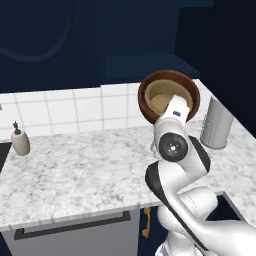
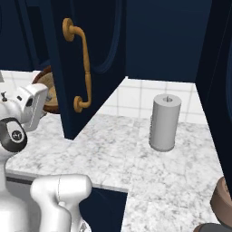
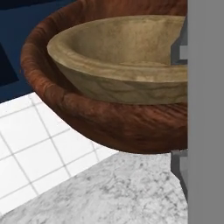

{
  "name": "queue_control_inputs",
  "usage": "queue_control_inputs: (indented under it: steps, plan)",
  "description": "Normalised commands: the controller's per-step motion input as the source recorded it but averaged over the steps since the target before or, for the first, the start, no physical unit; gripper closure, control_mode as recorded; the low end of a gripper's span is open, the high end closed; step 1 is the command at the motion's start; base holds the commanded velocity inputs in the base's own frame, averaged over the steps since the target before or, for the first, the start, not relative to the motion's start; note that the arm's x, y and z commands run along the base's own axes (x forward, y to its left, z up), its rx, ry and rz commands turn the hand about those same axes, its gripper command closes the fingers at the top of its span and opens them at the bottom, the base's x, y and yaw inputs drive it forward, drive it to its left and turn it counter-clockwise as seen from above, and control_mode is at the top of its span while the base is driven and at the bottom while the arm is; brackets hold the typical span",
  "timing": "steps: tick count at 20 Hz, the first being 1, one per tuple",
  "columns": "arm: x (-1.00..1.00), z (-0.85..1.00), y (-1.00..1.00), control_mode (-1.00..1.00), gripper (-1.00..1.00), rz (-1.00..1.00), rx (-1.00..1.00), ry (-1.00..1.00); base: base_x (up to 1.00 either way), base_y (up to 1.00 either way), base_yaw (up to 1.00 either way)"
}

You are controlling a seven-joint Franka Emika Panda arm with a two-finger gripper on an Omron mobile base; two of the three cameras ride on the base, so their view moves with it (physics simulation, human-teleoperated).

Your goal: Pick up the bowls on the counter and stack them on top of one another in the open cabinet. Place the smaller bowl on top of the larger bowl.

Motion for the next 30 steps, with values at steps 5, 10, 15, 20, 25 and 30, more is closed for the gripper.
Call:
queue_control_inputs:
  steps: [5,10,15,20,25,30]
  plan:
    - [0.52,0.97,0.0,-1.0,1.0,0.1,-0.01,0.0,0.0,0.0,0.0]
    - [0.91,0.45,0.0,-1.0,1.0,0.06,-0.02,0.1,0.0,0.0,0.0]
    - [0.93,0.0,0.0,-1.0,1.0,0.0,-0.06,0.27,0.0,0.0,0.0]
    - [0.93,0.0,0.0,-1.0,1.0,-0.01,-0.06,0.16,0.0,0.0,0.0]
    - [0.37,-0.07,0.0,-1.0,1.0,0.0,-0.09,0.01,0.0,0.0,0.0]
    - [0.71,-0.2,-0.07,-1.0,1.0,0.0,-0.08,-0.02,0.0,0.0,0.0]
